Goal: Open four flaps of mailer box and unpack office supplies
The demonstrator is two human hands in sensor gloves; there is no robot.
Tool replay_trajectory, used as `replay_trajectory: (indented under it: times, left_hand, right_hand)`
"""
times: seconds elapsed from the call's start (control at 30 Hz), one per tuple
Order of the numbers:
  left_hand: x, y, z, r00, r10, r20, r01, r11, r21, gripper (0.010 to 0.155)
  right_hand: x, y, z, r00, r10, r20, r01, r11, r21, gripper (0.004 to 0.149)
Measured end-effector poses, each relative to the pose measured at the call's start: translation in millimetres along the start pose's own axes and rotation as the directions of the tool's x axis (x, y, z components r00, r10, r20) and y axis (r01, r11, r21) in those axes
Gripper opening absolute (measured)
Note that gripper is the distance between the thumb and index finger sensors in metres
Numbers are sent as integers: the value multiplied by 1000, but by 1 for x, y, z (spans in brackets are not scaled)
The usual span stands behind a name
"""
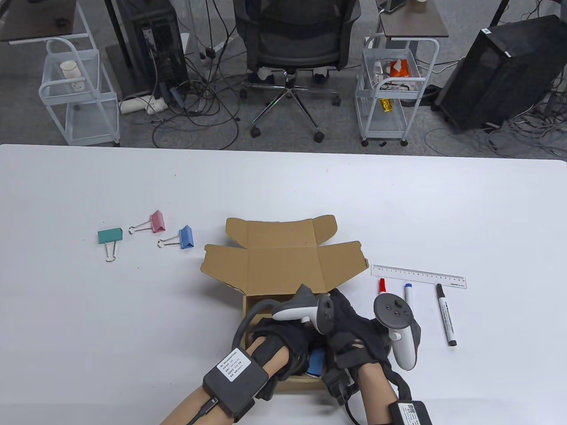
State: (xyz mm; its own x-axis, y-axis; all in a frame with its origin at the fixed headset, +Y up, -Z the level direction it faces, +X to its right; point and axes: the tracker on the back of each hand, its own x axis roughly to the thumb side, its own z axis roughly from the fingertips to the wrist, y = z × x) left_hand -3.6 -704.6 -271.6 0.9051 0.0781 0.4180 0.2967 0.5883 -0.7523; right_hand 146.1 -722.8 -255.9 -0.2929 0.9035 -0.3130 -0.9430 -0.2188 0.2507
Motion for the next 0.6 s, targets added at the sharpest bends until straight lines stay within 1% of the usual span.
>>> replay_trajectory:
  times: [0.07,0.17,0.3,0.37,0.5,0.6]
  left_hand:
    - [0,0,0,1000,-3,0,3,1000,6,66]
    - [2,-1,2,999,-14,43,14,1000,0,53]
    - [4,-1,6,996,-49,79,46,998,33,51]
    - [4,0,9,995,-83,63,78,994,76,51]
    - [-3,5,18,995,-53,81,41,988,147,51]
    - [-8,9,26,995,-56,78,40,981,189,51]
  right_hand:
    - [0,0,0,1000,-1,0,1,1000,0,65]
    - [0,0,0,1000,0,0,0,1000,1,65]
    - [0,0,0,1000,0,1,0,1000,1,65]
    - [0,0,0,1000,1,1,-1,1000,2,65]
    - [0,0,0,1000,2,1,-2,1000,2,65]
    - [0,0,0,1000,2,1,-2,1000,3,65]
